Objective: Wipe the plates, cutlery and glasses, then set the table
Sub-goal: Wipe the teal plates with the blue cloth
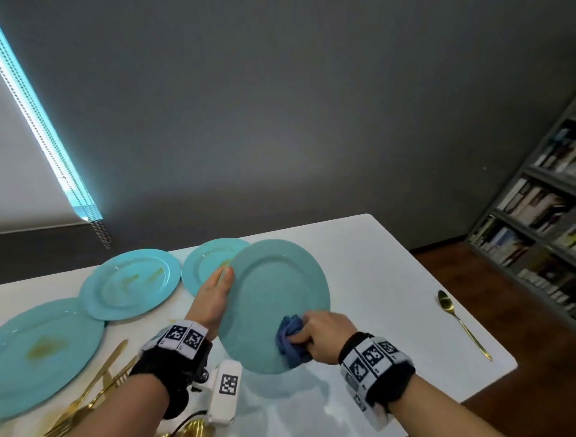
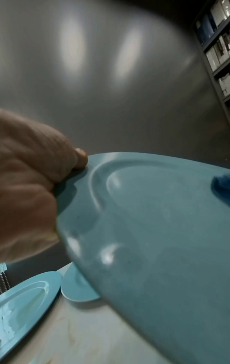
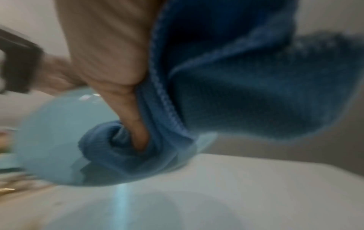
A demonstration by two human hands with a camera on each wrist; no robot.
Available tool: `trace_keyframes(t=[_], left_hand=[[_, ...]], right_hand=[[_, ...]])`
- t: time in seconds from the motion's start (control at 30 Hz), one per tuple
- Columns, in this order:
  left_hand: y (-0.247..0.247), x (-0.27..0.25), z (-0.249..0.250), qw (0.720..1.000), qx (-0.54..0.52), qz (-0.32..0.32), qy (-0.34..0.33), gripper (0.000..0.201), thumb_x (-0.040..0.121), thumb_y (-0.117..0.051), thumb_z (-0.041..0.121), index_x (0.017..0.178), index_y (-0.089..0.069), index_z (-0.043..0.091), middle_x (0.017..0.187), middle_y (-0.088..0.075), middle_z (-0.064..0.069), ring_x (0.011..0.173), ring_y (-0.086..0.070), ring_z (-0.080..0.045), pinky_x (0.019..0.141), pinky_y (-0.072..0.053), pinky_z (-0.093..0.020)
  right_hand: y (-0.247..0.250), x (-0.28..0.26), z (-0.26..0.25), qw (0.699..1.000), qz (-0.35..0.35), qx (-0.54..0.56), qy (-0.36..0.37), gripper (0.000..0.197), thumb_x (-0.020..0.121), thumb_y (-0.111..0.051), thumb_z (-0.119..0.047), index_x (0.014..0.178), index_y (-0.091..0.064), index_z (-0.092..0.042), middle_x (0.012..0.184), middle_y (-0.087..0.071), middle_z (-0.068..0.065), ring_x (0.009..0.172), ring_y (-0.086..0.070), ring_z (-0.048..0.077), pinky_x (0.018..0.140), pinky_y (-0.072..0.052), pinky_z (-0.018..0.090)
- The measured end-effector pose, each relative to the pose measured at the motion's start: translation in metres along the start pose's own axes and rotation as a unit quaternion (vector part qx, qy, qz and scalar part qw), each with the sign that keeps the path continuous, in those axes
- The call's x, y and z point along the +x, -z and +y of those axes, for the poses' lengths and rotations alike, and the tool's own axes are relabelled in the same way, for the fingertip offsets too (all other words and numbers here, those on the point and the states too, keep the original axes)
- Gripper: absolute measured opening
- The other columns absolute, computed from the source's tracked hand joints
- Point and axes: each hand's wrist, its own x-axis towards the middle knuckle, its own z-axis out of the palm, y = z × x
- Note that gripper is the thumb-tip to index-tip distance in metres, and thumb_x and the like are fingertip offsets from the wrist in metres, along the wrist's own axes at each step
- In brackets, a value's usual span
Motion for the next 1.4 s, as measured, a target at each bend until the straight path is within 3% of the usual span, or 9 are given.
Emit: trace_keyframes(t=[0.23,0.33,0.5,0.63,0.77,0.9,1.07,1.23,1.4], left_hand=[[-0.023,-0.006,-0.008,0.999,0.021,-0.033,-0.010,0.027,0.092,-0.046,0.043,0.091,-0.065,0.024,0.103,-0.067,-0.009,0.097,-0.062,-0.029,0.093,-0.049,-0.050],[-0.026,-0.002,-0.011,1.000,0.020,-0.015,-0.014,0.030,0.086,-0.044,0.045,0.081,-0.061,0.020,0.095,-0.064,-0.011,0.094,-0.058,-0.025,0.094,-0.046,-0.046],[0.004,-0.002,-0.013,0.999,0.004,0.034,0.021,0.028,0.100,-0.039,0.032,0.087,-0.060,0.020,0.097,-0.065,-0.005,0.090,-0.059,-0.022,0.088,-0.050,-0.042],[0.001,-0.012,-0.017,1.000,0.017,0.009,0.023,0.027,0.100,-0.038,0.033,0.093,-0.063,0.023,0.101,-0.067,-0.002,0.095,-0.062,-0.022,0.090,-0.050,-0.041],[-0.020,-0.013,-0.032,0.999,0.028,-0.016,0.024,0.028,0.101,-0.037,0.029,0.093,-0.062,0.019,0.107,-0.065,-0.011,0.102,-0.060,-0.027,0.096,-0.047,-0.045],[-0.019,-0.005,-0.040,0.996,-0.041,0.019,0.079,0.026,0.100,-0.038,0.025,0.082,-0.052,0.014,0.091,-0.054,-0.017,0.087,-0.052,-0.022,0.085,-0.044,-0.040],[0.005,0.001,-0.059,0.985,-0.102,0.065,0.123,0.037,0.097,-0.041,0.042,0.116,-0.056,0.015,0.122,-0.062,-0.014,0.112,-0.058,-0.032,0.102,-0.042,-0.054],[0.019,-0.003,-0.085,0.982,-0.031,0.058,0.176,0.045,0.086,-0.047,0.053,0.116,-0.058,0.021,0.127,-0.060,-0.008,0.115,-0.057,-0.029,0.103,-0.042,-0.053],[0.020,-0.010,-0.111,0.971,0.071,0.085,0.210,0.042,0.083,-0.045,0.053,0.103,-0.061,0.020,0.120,-0.061,-0.015,0.110,-0.058,-0.034,0.099,-0.045,-0.053]], right_hand=[[0.013,0.033,0.004,0.949,0.260,0.044,-0.170,0.030,0.083,-0.052,-0.023,0.111,-0.061,-0.030,0.102,-0.061,0.005,0.086,-0.058,0.035,0.062,-0.055,0.038],[-0.009,0.036,-0.023,0.974,0.217,0.066,-0.024,0.035,0.070,-0.058,-0.024,0.104,-0.061,-0.033,0.085,-0.064,0.003,0.063,-0.061,0.030,0.046,-0.052,0.030],[-0.013,0.013,0.002,0.999,0.013,-0.014,0.043,0.030,0.085,-0.046,-0.035,0.108,-0.065,-0.043,0.112,-0.062,-0.002,0.099,-0.062,0.025,0.073,-0.049,0.025],[-0.002,0.025,0.038,0.965,0.179,0.007,-0.190,0.036,0.087,-0.052,-0.016,0.118,-0.060,-0.032,0.113,-0.056,0.009,0.104,-0.052,0.035,0.075,-0.048,0.038],[-0.001,0.048,-0.001,0.951,0.272,0.083,-0.125,0.036,0.078,-0.055,-0.017,0.113,-0.064,-0.026,0.096,-0.063,0.010,0.077,-0.060,0.037,0.058,-0.054,0.039],[-0.026,0.045,-0.038,0.968,0.219,0.123,-0.016,0.040,0.075,-0.040,-0.031,0.114,-0.049,-0.036,0.096,-0.065,0.004,0.073,-0.061,0.032,0.056,-0.055,0.034],[-0.048,0.017,-0.022,0.990,0.007,0.068,0.124,0.039,0.069,-0.040,-0.034,0.094,-0.070,-0.039,0.083,-0.060,-0.006,0.066,-0.064,0.021,0.049,-0.045,0.017],[-0.036,0.010,0.026,0.991,-0.113,-0.064,0.011,0.032,0.089,-0.052,-0.027,0.117,-0.061,-0.038,0.119,-0.052,0.003,0.112,-0.050,0.027,0.071,-0.033,0.029],[-0.033,0.013,0.038,0.989,-0.050,0.011,-0.135,0.042,0.091,-0.045,-0.022,0.126,-0.050,-0.044,0.119,-0.050,0.002,0.113,-0.048,0.026,0.083,-0.044,0.031]])
